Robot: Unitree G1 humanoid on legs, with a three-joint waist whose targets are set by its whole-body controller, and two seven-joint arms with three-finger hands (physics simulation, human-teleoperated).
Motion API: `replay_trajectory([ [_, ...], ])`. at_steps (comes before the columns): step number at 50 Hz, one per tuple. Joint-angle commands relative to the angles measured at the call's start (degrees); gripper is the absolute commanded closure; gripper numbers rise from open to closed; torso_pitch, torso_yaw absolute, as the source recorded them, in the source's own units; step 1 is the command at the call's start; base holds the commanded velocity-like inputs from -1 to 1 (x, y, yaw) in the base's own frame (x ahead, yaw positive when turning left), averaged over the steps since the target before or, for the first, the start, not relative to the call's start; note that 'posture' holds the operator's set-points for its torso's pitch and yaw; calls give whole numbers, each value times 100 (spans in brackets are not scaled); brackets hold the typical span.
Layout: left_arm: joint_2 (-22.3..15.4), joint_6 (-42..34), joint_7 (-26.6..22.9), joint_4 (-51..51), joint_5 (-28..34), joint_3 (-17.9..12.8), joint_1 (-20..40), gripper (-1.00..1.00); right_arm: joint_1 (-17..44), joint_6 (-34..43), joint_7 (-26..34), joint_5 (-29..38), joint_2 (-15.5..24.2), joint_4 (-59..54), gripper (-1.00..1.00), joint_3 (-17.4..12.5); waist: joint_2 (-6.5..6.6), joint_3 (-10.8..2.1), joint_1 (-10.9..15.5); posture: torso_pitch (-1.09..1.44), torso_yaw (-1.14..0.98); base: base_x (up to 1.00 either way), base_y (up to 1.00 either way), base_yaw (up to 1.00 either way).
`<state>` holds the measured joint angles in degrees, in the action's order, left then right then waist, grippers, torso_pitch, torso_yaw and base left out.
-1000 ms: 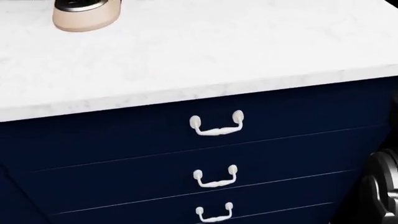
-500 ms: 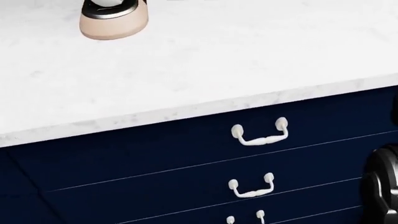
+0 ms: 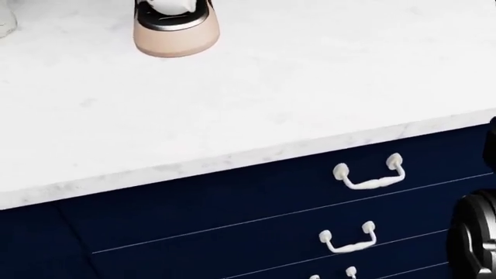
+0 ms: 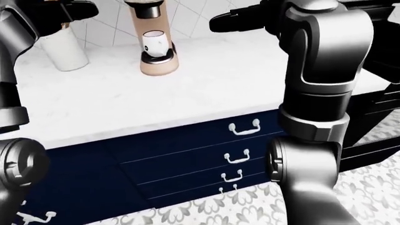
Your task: Press the button on the coffee machine to serve coffee.
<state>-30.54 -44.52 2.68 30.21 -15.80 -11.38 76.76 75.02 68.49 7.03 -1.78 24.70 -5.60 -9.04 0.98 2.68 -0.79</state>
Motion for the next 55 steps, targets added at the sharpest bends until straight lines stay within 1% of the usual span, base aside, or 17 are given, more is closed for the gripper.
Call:
replay_trajectory([
  [1, -94, 261, 11, -128, 41, -64, 202, -100, 174, -224, -2, -30, 15, 152, -100, -12, 5, -113, 18, 0, 0, 16, 23, 0],
  [3, -94, 234, 15, -118, 48, -56, 246, -100, 140, -251, -3, -43, 17, 157, -100, -20, 423, -213, -28, 0, 0, 19, 20, 0],
  [6, -76, 352, -14, -33, 71, -52, 204, -100, 106, -289, -14, -55, -3, 152, -100, -8, 416, -123, -44, 0, 0, 24, 3, 0],
  [18, -70, 332, -12, 49, 82, -42, 325, -100, 107, -293, -4, -76, 10, 144, -100, -2, -136, -103, 130, 0, 0, 31, 0, 0],
  [22, -46, 317, -1, -18, 72, -50, 265, -100, 79, -295, -29, -81, -20, 149, -100, 2, -584, -153, 203, 0, 0, 24, 0, 0],
  [23, -42, 322, -3, -15, 69, -53, 261, -100, 27, -345, -47, -88, -49, 178, -100, -12, -412, -143, 209, 0, 0, 0, 0, 0],
  [27, -58, 321, -13, -52, 60, -65, 195, -100, -30, -328, -87, -123, -120, 183, -100, -9, -339, -41, 199, 0, 0, 0, 0, 0],
  [30, -70, 237, 11, -137, 41, -77, 185, -100, -16, -360, -119, -136, -123, 161, -100, -6, -110, 10, 142, 0, 0, 0, 0, 0],
  [33, -35, 364, 5, -107, 39, -80, 81, -100, -13, -350, -128, -124, -87, 190, -100, 26, -44, -24, 76, 0, 0, 0, 0, 0],
  [35, -37, 334, 18, -122, 25, -82, 101, -100, 14, -337, -116, -111, -67, 165, -100, 40, 29, -241, 247, 0, 0, -4, 0, 66],
  [38, -36, 336, 20, -134, 16, -81, 74, -100, -3, -361, -122, -97, -79, 167, -100, 31, 246, -200, 176, 0, 0, -8, 0, 100],
  [42, -37, 357, 23, -146, 2, -87, 27, -100, 19, -369, -95, -75, -74, 128, -100, 78, 74, 3, 256, 0, 0, -4, 0, 25],
  [45, -38, 352, 28, -149, -11, -90, 22, -100, 74, -392, -75, -28, -76, 75, -100, 107, -191, -132, 123, 0, 0, -14, 0, 100],
  [47, -45, 314, 36, -201, -28, -97, -1, -100, 68, -412, -52, 17, -71, 70, -100, 135, -576, -238, 26, 0, 0, -5, 0, 14],
  [48, -47, 291, 49, -222, -33, -99, -4, -100, 42, -416, -45, 38, -76, 86, -100, 136, -295, -11, 14, 0, 0, 0, 0, 0],
  [52, -48, 300, 53, -252, -63, -109, -52, -100, 62, -390, 36, 157, -77, 80, -100, 192, -162, -50, 63, 0, 0, 0, 0, 0],
  [55, -55, 352, 47, -200, -64, -107, -53, -100, 76, -398, 115, 260, -65, 42, -100, 226, -2, -275, 166, 0, 0, -29, 0, 100],
])
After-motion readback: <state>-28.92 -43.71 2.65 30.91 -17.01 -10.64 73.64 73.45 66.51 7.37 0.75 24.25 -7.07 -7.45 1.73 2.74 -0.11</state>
